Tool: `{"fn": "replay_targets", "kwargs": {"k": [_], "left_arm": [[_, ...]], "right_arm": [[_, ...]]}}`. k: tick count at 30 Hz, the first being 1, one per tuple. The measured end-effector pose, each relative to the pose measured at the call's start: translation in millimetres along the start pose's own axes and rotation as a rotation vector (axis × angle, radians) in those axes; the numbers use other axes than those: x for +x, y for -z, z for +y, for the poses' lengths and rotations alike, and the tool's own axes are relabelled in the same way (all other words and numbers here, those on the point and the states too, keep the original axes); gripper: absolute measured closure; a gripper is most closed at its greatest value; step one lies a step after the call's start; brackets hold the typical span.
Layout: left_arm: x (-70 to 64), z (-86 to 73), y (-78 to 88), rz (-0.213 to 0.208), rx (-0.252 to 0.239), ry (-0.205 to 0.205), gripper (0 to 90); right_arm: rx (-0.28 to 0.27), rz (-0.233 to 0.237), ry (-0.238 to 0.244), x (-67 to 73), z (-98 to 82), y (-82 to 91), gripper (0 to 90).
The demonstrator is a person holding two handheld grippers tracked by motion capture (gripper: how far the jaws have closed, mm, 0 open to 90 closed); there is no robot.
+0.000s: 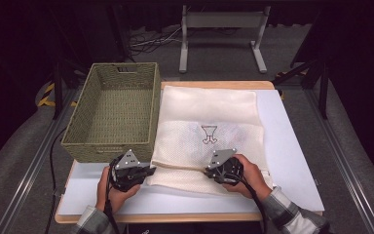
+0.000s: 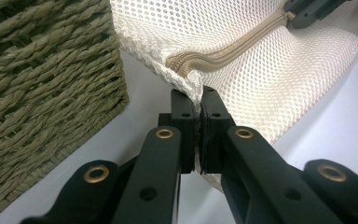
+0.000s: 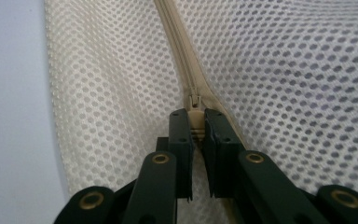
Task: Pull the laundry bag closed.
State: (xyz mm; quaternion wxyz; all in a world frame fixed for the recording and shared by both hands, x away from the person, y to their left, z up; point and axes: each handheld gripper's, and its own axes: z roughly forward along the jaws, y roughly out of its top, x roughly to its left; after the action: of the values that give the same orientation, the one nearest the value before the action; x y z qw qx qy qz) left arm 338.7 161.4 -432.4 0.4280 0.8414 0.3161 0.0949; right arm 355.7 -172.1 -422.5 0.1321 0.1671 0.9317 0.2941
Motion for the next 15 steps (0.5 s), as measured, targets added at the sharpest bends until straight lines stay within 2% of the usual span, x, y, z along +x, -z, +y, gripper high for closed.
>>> {"fn": "replay_targets", "kwargs": {"k": [15], "left_arm": [[0.7, -0.4, 0.0, -0.002, 0.0, 0.0, 87.0]], "right_arm": [[0.002, -0.016, -0.031, -4.3, -16.1, 15.6, 82.1]]}}
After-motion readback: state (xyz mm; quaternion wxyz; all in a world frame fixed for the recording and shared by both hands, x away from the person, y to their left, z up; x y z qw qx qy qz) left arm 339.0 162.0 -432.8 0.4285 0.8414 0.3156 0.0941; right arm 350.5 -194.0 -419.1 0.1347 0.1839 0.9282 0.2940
